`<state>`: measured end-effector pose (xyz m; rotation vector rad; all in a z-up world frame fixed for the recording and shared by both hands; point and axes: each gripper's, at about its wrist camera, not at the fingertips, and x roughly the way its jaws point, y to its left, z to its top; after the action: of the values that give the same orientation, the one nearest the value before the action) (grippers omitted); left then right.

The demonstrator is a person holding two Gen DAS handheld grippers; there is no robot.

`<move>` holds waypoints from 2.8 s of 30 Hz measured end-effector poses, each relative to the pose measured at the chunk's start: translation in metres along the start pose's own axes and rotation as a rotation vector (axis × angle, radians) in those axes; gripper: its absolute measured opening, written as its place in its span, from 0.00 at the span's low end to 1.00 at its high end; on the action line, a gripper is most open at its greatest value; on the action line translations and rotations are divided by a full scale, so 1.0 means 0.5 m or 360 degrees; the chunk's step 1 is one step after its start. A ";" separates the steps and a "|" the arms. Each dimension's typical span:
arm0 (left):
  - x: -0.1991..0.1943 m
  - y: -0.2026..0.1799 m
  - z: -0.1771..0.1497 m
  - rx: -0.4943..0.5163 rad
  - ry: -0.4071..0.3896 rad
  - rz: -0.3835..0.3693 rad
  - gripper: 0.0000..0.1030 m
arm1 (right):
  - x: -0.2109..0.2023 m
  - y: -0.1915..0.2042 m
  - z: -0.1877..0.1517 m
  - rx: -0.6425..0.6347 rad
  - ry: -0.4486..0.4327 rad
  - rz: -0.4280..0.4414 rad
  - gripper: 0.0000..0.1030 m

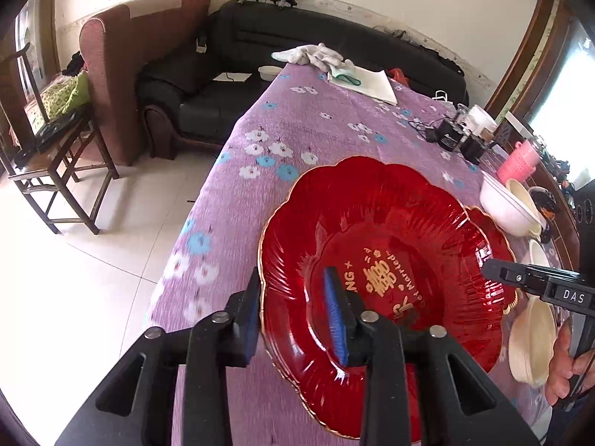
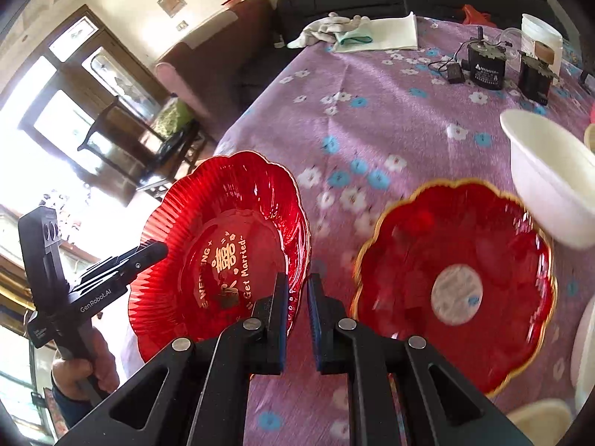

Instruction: Organize plates and bowls

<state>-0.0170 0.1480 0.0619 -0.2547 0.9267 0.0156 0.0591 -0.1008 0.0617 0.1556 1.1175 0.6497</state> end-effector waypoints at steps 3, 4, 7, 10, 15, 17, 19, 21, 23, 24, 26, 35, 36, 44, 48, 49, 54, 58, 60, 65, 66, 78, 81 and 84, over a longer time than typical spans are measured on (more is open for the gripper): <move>-0.027 -0.003 -0.037 0.0007 -0.0013 0.0001 0.30 | -0.011 0.006 -0.038 0.0010 0.0025 0.0042 0.11; -0.036 -0.005 -0.050 0.0014 -0.0014 -0.0001 0.30 | -0.014 0.007 -0.051 0.0011 0.0029 0.0056 0.11; -0.054 -0.004 -0.082 0.0000 -0.0015 -0.0014 0.30 | -0.027 0.008 -0.091 0.0007 0.0042 0.0098 0.11; -0.061 -0.007 -0.110 0.0003 -0.0005 -0.0009 0.30 | -0.034 0.007 -0.121 0.0010 0.0058 0.0124 0.11; -0.051 -0.004 -0.138 -0.0016 0.0029 -0.0021 0.30 | -0.033 0.000 -0.159 0.0020 0.0077 0.0145 0.11; -0.042 -0.005 -0.142 -0.0017 0.0039 -0.0010 0.30 | -0.027 -0.008 -0.167 0.0038 0.0087 0.0154 0.12; -0.039 -0.006 -0.144 -0.0028 0.0034 -0.0012 0.32 | -0.025 -0.010 -0.173 0.0026 0.0083 0.0154 0.13; -0.041 -0.007 -0.146 -0.0034 0.0021 -0.0040 0.38 | -0.028 -0.013 -0.175 0.0036 0.0066 0.0145 0.14; -0.048 -0.005 -0.148 -0.0041 -0.0001 -0.0032 0.54 | -0.037 -0.017 -0.177 0.0036 0.0044 0.0138 0.14; -0.054 -0.003 -0.150 -0.0047 -0.0021 -0.0014 0.63 | -0.044 -0.019 -0.178 0.0037 0.0036 0.0125 0.14; -0.065 0.005 -0.153 -0.0065 -0.0059 -0.0004 0.64 | -0.062 -0.032 -0.183 0.0064 -0.0010 0.0131 0.17; -0.117 -0.001 -0.145 -0.0083 -0.0170 -0.0050 0.64 | -0.085 -0.096 -0.208 0.0192 -0.0071 0.0044 0.25; -0.122 -0.010 -0.142 -0.0065 -0.0179 -0.0055 0.64 | -0.088 -0.101 -0.210 0.0197 -0.0079 0.0035 0.25; -0.126 -0.082 -0.125 0.0064 -0.0170 -0.0098 0.64 | -0.144 -0.150 -0.230 0.0254 -0.0148 0.0046 0.25; -0.128 -0.128 -0.116 0.0116 -0.0178 -0.0141 0.64 | -0.200 -0.147 -0.237 0.0228 -0.0256 0.0122 0.25; -0.128 -0.142 -0.113 0.0129 -0.0178 -0.0157 0.64 | -0.216 -0.146 -0.235 0.0214 -0.0294 0.0121 0.25; -0.111 -0.230 -0.109 0.0214 -0.0151 -0.0243 0.67 | -0.269 -0.155 -0.211 0.0170 -0.0417 0.0065 0.26; -0.085 -0.315 -0.115 0.0310 -0.0091 -0.0282 0.67 | -0.272 -0.169 -0.182 0.0152 -0.0418 0.0053 0.26; -0.072 -0.353 -0.120 0.0343 -0.0065 -0.0293 0.67 | -0.272 -0.167 -0.164 0.0114 -0.0417 0.0025 0.26; -0.043 -0.417 -0.117 0.0364 -0.0023 -0.0287 0.67 | -0.280 -0.149 -0.076 -0.0052 -0.0457 -0.0054 0.53; -0.035 -0.429 -0.115 0.0367 -0.0011 -0.0280 0.67 | -0.276 -0.149 -0.065 -0.0077 -0.0477 -0.0063 0.57; 0.055 -0.457 -0.043 0.0303 0.0022 -0.0105 0.67 | -0.216 -0.284 -0.067 0.0070 -0.0325 -0.0104 0.43; 0.082 -0.443 -0.010 0.0236 0.0069 -0.0088 0.67 | -0.202 -0.320 -0.063 0.0182 -0.0271 -0.0066 0.43; 0.111 -0.421 0.020 0.0160 0.0110 -0.0061 0.67 | -0.196 -0.332 -0.063 0.0218 -0.0249 -0.0086 0.43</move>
<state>0.0501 -0.0590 0.0680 -0.1804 0.9884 -0.0753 0.0720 -0.2954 0.0533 0.2882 1.0116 0.5043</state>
